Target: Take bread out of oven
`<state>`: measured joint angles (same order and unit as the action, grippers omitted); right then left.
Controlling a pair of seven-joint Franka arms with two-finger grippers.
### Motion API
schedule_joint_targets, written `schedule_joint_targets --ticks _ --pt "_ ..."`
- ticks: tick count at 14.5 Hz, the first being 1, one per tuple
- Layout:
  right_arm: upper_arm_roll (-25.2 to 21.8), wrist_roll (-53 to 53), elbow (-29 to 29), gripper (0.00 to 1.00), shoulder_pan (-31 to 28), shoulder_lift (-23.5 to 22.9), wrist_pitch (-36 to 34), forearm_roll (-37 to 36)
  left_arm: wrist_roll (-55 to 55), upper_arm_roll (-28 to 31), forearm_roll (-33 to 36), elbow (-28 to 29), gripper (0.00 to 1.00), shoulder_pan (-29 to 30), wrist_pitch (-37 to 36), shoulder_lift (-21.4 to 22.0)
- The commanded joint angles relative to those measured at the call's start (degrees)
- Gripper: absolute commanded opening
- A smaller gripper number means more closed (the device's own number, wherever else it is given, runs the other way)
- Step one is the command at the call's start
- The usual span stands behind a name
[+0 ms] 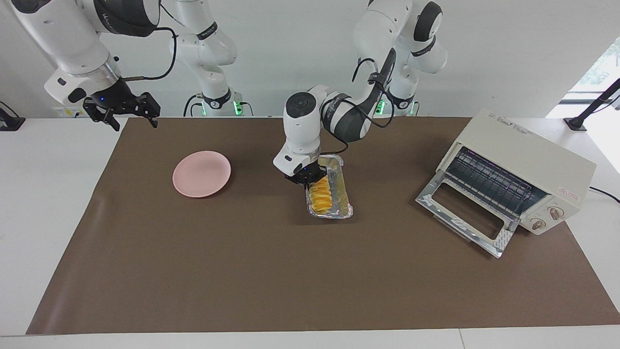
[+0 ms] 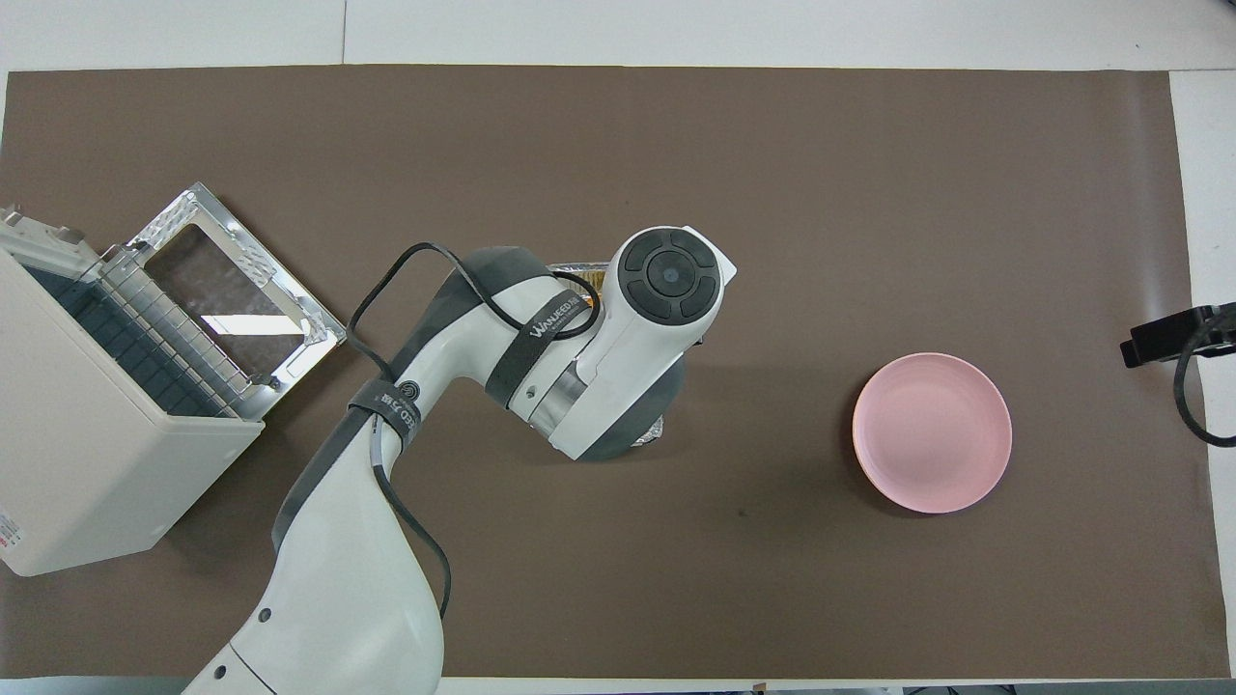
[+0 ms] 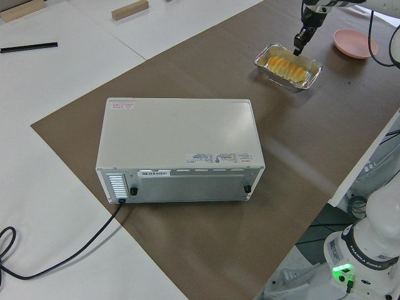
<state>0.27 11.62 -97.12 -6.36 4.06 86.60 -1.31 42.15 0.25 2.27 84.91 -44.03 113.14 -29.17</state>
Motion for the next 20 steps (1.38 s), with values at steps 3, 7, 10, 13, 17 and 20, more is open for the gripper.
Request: schedule_joint_targets --ticks 3,7,10,13,17,20 --pt "0.4 0.6 -0.3 1.0 -0.8 0.8 -0.8 -0.2 -1.5 2.1 1.3 -0.6 1.0 4.9 -4.0 7.0" --pt "0.4 0.5 -0.6 1.0 -0.8 1.2 -1.7 -0.2 -2.9 2.0 1.2 -0.7 1.0 15.3 -14.7 16.8" --pt "1.3 -0.9 -1.6 1.0 0.8 1.7 -0.1 0.2 -16.2 2.0 1.2 -0.7 1.0 24.4 -22.9 22.5" --pt "1.3 -10.9 -2.9 1.0 7.6 1.5 3.5 0.3 -27.5 2.2 0.4 -0.6 1.0 30.3 -32.9 27.5" --pt "1.3 -22.1 -3.9 1.0 15.7 -1.1 8.0 0.3 -32.3 2.0 0.4 -0.5 1.0 34.1 -40.1 31.2" --pt "1.3 -30.4 -1.5 1.0 21.0 -6.4 12.9 0.6 -33.8 -1.7 0.2 0.3 1.0 38.8 -38.3 31.2"
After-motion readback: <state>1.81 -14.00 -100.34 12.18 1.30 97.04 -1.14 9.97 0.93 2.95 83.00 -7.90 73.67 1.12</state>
